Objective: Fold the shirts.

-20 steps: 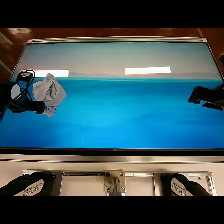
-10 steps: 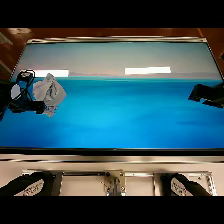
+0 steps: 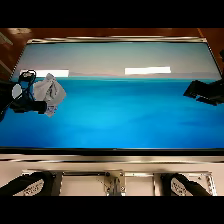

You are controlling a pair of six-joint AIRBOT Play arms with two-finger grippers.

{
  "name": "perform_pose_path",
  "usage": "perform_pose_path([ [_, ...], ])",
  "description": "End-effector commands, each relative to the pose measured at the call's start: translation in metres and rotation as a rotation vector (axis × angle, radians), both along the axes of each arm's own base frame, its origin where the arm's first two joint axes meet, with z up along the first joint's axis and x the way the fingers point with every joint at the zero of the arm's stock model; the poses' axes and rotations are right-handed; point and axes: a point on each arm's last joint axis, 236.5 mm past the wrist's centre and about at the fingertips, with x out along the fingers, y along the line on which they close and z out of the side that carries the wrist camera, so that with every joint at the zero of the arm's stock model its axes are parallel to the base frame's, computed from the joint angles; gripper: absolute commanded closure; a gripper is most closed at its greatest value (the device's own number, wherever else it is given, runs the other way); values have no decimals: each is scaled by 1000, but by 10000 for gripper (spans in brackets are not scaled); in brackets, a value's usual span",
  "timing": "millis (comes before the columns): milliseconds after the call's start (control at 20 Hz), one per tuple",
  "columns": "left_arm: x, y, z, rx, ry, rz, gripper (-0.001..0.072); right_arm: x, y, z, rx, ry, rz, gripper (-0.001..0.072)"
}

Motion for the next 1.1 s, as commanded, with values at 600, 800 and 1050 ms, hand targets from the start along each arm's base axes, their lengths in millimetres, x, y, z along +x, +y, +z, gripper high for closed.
perform_pose_path([
  [600, 136, 78, -69, -39, 42, 238, 5, 20, 0, -6, 19, -37, -9, 36],
  [800, 148, 58, -125, -204, 124, 255, 5, 21, 6, -14, 51, -10, -9, 36],
  [1050, 144, 55, -141, -211, 164, 258, 680, 21, 9, -15, 65, -3, -3, 36],
])
